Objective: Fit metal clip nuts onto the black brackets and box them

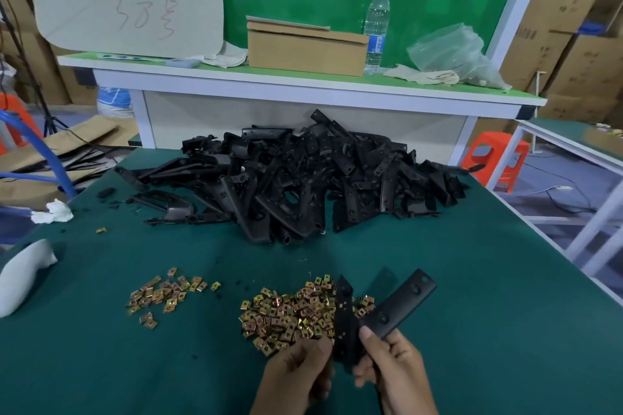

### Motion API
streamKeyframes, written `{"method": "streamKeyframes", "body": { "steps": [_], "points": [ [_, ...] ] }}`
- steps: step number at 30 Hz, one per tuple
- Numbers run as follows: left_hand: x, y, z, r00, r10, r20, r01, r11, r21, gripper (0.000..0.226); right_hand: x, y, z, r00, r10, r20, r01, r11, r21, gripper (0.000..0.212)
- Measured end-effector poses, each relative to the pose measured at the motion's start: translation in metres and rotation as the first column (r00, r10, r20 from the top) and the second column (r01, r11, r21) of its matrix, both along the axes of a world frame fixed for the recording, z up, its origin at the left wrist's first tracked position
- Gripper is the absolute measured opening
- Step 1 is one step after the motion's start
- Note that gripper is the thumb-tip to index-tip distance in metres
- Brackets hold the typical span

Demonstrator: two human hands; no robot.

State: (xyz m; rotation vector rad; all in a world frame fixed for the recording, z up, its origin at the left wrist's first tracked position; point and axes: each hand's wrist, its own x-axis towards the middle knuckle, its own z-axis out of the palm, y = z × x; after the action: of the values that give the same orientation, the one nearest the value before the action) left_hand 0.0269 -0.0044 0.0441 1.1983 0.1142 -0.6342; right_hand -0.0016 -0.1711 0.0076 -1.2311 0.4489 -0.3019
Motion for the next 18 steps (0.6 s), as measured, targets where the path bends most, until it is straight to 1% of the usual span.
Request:
{"method": "streamKeyframes", "body": {
  "steps": [4,6,11,13,15,18],
  "points": [
    [0.003,-0.004,-0.003,0.999,0.03,0.021,-0.03,0.999,0.041,0.027,0.0,-0.001,-0.004,1.0,0.004,0.009,-0.004,1.0,-0.014,0.047],
    [0.002,-0.006,-0.001,0.999,0.021,0.035,-0.022,0.999,0.035,0.026,0.001,-0.002,-0.003,1.0,-0.011,0.02,0.011,1.0,-0.002,0.047],
    [-0.002,-0.01,-0.006,0.997,0.033,0.067,-0.035,0.999,0.037,0.025,-0.002,-0.002,-0.002,0.997,0.016,0.074,-0.015,1.0,-0.015,0.028],
    [-0.005,-0.009,-0.009,0.998,0.036,0.055,-0.038,0.999,0.028,0.027,-0.004,0.0,-0.003,0.996,0.024,0.085,-0.021,0.999,-0.028,0.022],
    [-0.007,-0.008,-0.011,0.996,0.079,0.032,-0.079,0.997,0.024,0.026,-0.006,0.002,-0.002,0.995,0.039,0.087,-0.035,0.998,-0.042,0.017],
    [-0.006,-0.007,-0.011,0.993,0.117,0.031,-0.118,0.992,0.034,0.026,-0.007,0.002,-0.001,0.997,0.045,0.068,-0.04,0.997,-0.07,0.027]
  ]
}}
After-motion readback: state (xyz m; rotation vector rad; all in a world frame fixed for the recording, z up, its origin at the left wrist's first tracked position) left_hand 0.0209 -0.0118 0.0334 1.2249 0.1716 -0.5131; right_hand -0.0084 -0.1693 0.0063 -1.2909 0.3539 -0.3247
